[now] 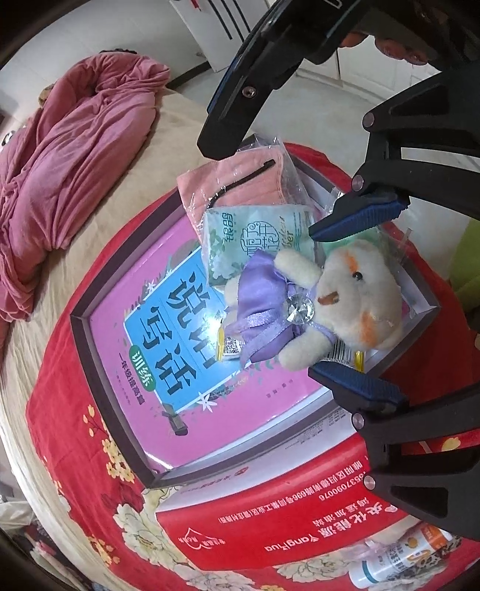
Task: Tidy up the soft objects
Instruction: 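Set the plush bear in the tray and open the left tool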
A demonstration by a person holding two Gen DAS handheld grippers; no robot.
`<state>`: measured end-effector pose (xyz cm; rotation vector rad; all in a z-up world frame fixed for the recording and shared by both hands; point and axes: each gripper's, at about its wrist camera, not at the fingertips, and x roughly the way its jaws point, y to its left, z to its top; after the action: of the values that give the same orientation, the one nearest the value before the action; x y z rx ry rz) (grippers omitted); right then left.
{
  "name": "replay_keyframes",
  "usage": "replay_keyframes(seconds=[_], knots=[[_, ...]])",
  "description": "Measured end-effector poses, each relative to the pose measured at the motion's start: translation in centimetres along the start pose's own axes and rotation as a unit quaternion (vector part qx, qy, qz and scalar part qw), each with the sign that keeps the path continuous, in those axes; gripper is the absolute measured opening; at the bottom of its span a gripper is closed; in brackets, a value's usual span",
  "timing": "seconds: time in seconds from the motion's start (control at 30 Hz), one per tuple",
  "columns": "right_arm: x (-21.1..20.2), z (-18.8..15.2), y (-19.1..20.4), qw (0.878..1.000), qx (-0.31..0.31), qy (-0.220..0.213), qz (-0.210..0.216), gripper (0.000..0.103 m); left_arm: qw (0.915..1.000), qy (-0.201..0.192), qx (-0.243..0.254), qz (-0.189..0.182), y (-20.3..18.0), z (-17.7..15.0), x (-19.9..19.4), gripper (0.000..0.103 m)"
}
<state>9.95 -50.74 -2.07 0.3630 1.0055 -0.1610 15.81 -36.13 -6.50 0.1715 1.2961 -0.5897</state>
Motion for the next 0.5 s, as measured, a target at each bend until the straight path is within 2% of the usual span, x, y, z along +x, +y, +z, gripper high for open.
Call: replay_keyframes(seconds=[0.13,0.5], knots=[[-0.3,0.0,0.1,1.0,-0.002,-0.003,-0.002,0.065,1.0,-0.006,-0.001,-0.003,0.0,-0.2,-0.5,0.074],[-1.2,0.0,0.2,1.0,-0.002,-0.009,-0.006,0.066,0.9997,-0.025,-0.002,-0.005,0.0,-0.4,-2.0,0.075]])
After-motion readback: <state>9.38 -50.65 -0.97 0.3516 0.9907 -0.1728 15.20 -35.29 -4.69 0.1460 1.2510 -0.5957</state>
